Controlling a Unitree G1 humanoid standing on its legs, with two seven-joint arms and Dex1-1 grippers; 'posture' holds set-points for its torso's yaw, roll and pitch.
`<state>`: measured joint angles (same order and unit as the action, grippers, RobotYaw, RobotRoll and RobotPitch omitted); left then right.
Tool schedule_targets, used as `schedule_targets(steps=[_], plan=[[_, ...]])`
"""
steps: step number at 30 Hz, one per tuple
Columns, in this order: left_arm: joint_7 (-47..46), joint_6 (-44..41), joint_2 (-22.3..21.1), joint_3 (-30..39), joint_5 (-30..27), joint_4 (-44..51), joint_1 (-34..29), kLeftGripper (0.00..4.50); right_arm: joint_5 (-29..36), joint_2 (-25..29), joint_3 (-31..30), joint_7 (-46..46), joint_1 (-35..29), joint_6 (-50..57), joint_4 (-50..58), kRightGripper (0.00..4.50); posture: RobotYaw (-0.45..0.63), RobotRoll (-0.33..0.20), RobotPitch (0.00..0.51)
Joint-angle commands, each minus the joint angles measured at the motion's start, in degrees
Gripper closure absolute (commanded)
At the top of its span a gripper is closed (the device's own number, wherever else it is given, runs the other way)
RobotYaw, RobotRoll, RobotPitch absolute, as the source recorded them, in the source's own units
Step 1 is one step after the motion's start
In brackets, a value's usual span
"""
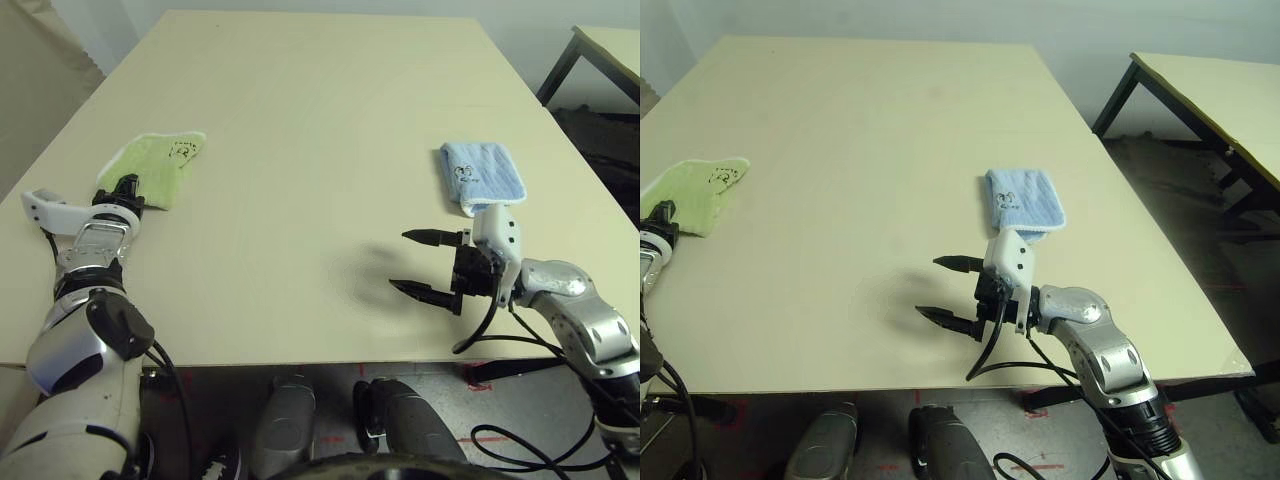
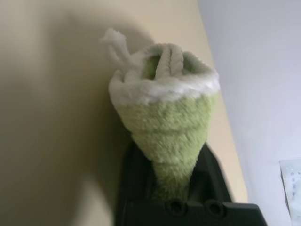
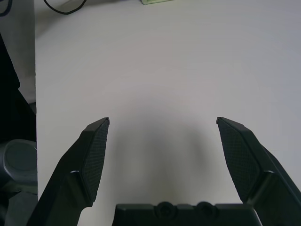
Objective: Fold the towel and set it aside.
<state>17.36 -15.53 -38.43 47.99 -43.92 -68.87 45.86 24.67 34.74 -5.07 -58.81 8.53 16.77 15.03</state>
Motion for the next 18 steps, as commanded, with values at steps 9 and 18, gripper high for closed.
schedule_targets(steps=[9, 18], plan=[[0.1, -3.0, -1.16, 1.04, -0.85, 1.54, -3.77, 0.01, 0.45, -0.16, 0.36, -0.34, 0.52, 0.06, -1.17, 0.0, 0.11, 0.0, 0.133], [-3.87, -6.4, 7.77, 6.18, -6.1, 25.12, -25.59, 0.01, 6.48, -5.37, 10.48, 8.46, -5.68, 2.15, -2.9, 0.0, 0.11, 0.0, 0.146]])
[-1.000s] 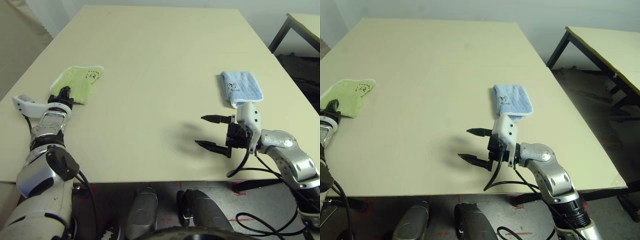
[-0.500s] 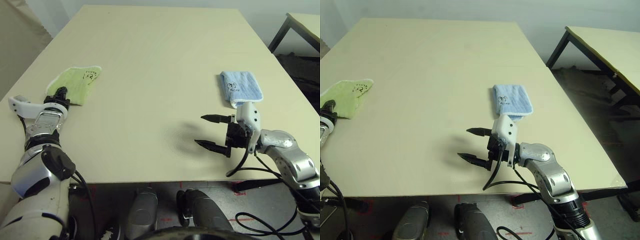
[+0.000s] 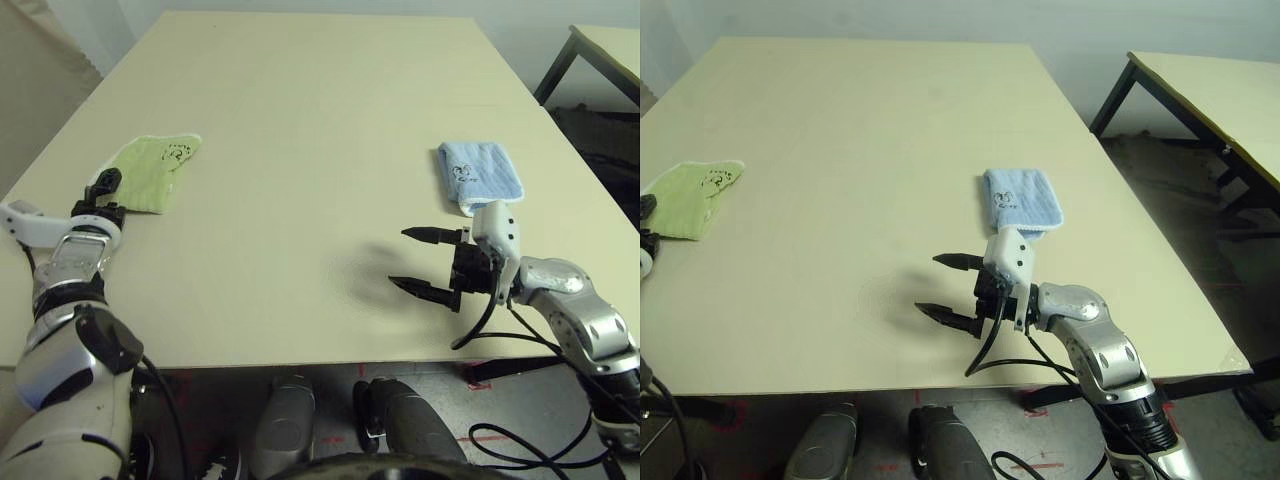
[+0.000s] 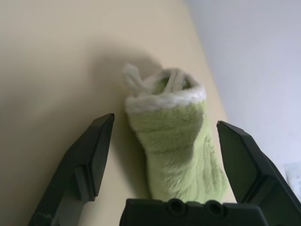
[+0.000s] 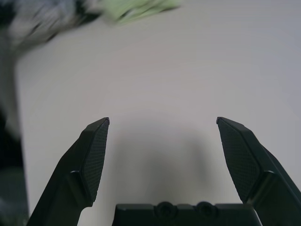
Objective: Fold the towel and set it aside.
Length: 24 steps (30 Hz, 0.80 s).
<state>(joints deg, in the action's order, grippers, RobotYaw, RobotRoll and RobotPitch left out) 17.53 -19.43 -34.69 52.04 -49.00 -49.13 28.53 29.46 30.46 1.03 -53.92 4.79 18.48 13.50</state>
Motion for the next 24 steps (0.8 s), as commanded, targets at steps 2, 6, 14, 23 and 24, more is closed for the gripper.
schedule_targets(steps=[2, 6, 14, 23, 24], plan=[[-5.48, -4.26, 7.21, 2.71, -1.98, 15.27, -16.02, 0.01, 2.26, -2.59, 7.79, 6.17, -4.57, -0.86, -2.25, 0.0, 0.11, 0.0, 0.149], [-5.13, -5.09, 10.8, 1.0, -1.46, 31.64, -28.65, 0.01, 2.1, -6.2, 11.96, 9.42, -9.34, -5.04, -3.47, 0.0, 0.11, 0.0, 0.151], [4.87, 7.6, 5.76, -13.54, 19.28, 50.23, -47.57, 0.01, -2.75, -8.95, 16.72, 14.45, -9.81, -16.03, -11.1, 0.0, 0.13, 0.0, 0.146], [5.51, 24.2, 5.94, -21.35, 33.48, 52.01, -48.99, 0.01, -9.03, -9.4, 15.85, 15.4, -8.67, -29.28, -18.73, 0.0, 0.13, 0.0, 0.148], [5.47, 24.55, 6.38, -21.48, 33.54, 51.82, -48.91, 0.01, -8.55, -9.87, 16.09, 15.93, -8.7, -29.23, -18.67, 0.0, 0.13, 0.0, 0.148]])
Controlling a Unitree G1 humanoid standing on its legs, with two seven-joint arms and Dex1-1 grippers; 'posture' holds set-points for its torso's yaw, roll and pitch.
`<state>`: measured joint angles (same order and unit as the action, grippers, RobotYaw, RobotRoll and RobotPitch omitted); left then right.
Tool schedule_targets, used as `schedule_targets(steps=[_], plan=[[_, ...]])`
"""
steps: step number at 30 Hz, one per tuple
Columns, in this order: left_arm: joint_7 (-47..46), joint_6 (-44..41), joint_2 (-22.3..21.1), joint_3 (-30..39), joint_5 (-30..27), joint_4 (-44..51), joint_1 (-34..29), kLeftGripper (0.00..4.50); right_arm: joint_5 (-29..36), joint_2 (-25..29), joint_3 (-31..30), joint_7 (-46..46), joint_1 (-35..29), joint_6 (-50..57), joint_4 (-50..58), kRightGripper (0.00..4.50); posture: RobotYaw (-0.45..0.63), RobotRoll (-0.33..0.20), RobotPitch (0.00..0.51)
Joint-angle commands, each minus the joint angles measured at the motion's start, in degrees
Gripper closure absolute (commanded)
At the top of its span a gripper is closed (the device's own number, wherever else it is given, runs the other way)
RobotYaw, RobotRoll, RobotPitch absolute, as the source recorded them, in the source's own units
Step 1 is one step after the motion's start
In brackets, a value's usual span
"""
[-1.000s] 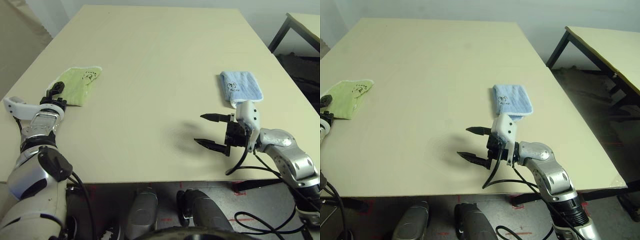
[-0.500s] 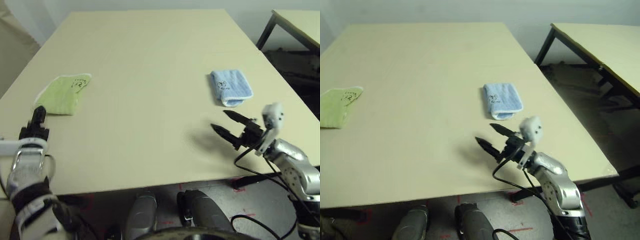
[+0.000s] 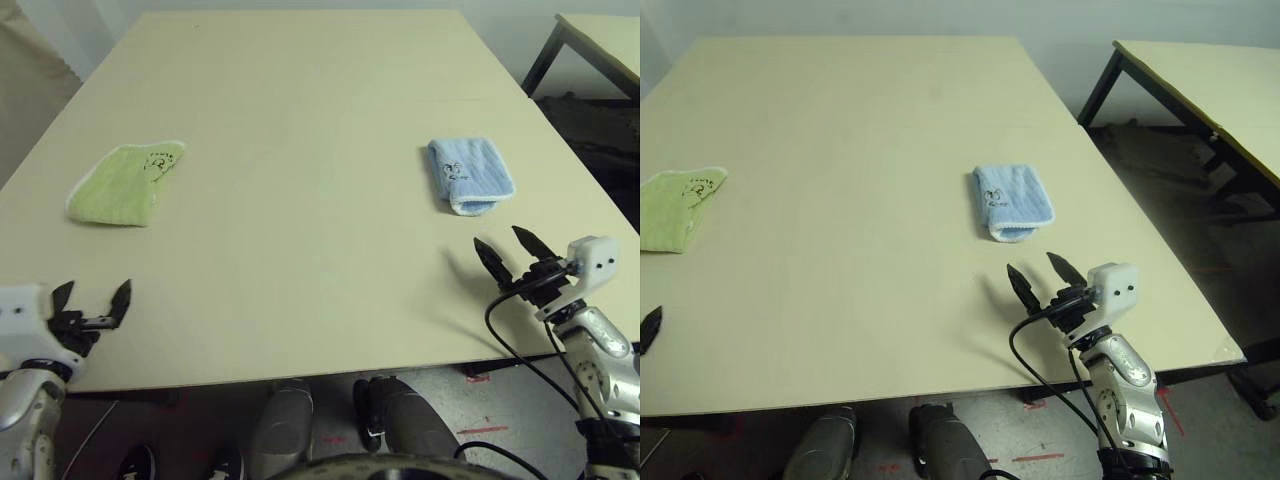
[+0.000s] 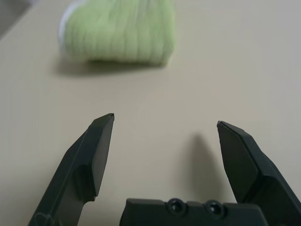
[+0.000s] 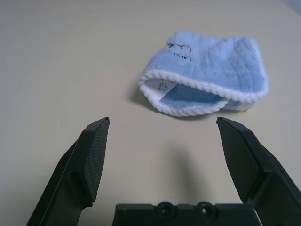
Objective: Fold the towel and set it aside.
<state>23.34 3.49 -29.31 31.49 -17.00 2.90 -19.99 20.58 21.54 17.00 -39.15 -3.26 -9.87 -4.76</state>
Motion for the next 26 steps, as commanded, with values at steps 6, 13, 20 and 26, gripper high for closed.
schedule_targets(steps=[6, 13, 20, 26], plan=[[-0.35, 2.24, 2.59, -1.59, 1.83, -1.42, -0.01, 0.01, 0.53, -0.99, 1.13, 1.75, -2.05, -2.38, -0.42, 0.0, 0.11, 0.0, 0.147], [-1.45, 2.93, 5.11, -0.98, 1.47, -1.58, -0.31, 0.01, 2.25, -0.44, 3.92, 3.58, 0.15, -2.84, -4.15, 0.0, 0.1, 0.0, 0.14], [-2.23, 3.59, 5.47, -1.02, 1.83, -2.21, 0.92, 0.01, 2.14, -0.16, 3.61, 3.22, 1.9, -3.45, -6.03, 0.0, 0.11, 0.0, 0.134], [-2.78, 3.92, 6.06, -0.85, 1.59, -1.94, 0.27, 0.01, 2.37, -0.17, 3.8, 3.14, 2.39, -3.79, -6.94, 0.0, 0.12, 0.0, 0.132]])
